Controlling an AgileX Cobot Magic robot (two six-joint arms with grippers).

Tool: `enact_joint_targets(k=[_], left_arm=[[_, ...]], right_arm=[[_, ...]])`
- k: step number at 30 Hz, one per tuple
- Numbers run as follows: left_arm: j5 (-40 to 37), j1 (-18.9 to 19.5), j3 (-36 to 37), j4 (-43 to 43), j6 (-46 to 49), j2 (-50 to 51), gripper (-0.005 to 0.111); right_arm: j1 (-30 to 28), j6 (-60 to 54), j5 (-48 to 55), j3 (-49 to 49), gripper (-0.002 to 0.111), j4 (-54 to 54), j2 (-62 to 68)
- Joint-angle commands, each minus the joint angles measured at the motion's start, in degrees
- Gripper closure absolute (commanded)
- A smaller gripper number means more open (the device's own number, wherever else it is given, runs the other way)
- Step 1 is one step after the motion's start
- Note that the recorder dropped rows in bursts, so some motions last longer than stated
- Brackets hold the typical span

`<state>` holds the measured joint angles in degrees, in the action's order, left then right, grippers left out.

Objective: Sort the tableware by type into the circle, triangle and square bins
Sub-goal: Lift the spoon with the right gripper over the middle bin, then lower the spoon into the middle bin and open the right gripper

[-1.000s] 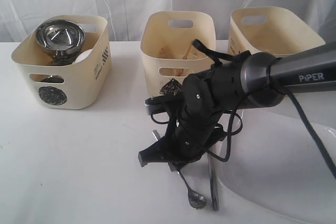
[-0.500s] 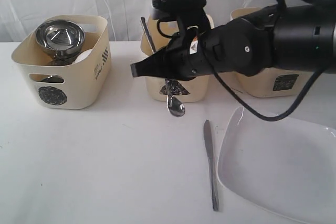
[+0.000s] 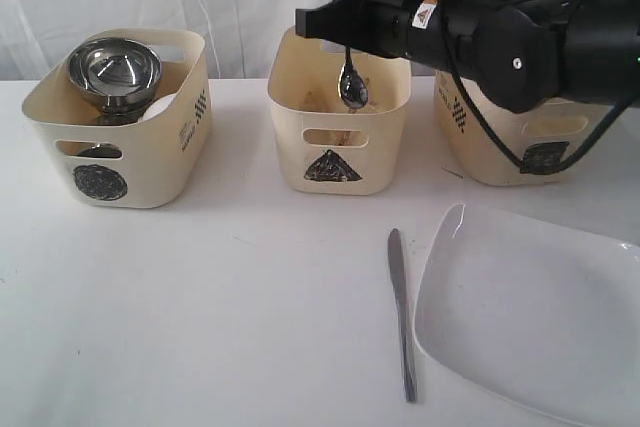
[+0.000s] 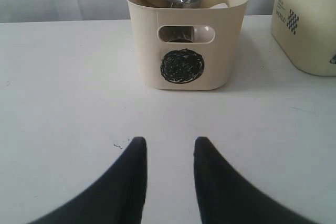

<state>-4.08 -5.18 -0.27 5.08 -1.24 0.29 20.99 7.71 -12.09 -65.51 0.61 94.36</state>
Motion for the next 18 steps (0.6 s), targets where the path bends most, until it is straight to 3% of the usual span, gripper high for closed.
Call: enact_joint_targets(k=[1, 18], left_arm=[[-0.21, -0.16, 0.27, 0.41, 0.04, -0.29, 0.07], [-0.21, -0.16, 0.27, 0.41, 0.04, -0.29, 0.07]], right_arm=[[-2.13, -0.16, -2.16, -2.87, 0.108, -0.61, 2.46], [-6.14, -0.27, -2.62, -13.95, 0.108, -0.61, 17.28]])
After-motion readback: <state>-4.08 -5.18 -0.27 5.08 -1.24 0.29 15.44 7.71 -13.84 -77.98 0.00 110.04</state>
